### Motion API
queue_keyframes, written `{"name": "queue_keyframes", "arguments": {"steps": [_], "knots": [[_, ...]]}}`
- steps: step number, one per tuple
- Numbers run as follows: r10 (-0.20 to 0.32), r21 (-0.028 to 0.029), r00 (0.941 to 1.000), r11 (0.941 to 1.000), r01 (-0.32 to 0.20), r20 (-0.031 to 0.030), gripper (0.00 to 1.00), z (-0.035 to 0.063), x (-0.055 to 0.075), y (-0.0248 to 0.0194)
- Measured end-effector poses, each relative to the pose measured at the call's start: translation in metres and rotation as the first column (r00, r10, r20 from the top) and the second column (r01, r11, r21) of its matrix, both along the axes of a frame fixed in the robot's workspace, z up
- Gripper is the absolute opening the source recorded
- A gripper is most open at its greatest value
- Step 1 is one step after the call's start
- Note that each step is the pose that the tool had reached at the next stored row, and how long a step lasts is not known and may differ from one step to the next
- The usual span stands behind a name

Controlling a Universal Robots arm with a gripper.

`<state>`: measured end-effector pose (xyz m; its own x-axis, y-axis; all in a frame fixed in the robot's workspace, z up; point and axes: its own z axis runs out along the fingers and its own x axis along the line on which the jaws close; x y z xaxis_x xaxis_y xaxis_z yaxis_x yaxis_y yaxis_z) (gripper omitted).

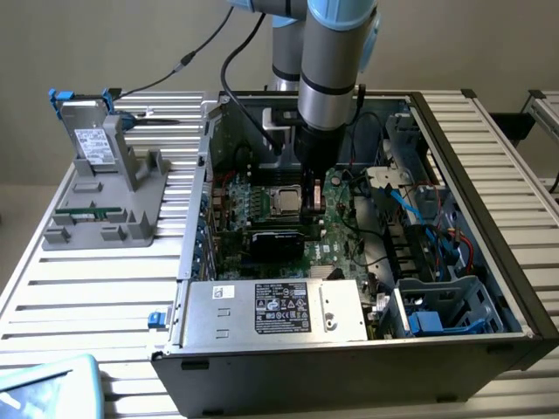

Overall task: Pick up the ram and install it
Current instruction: 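Press down the ram until it locks into place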

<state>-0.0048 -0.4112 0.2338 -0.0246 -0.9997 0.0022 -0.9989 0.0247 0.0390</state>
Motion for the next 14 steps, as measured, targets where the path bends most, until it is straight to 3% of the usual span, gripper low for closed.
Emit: {"name": "queue_keyframes", "arguments": {"steps": [14], "knots": [[0.0,0.0,1.0,1.0,0.0,0.0031,0.11,-0.003,0.0,0.0]]}}
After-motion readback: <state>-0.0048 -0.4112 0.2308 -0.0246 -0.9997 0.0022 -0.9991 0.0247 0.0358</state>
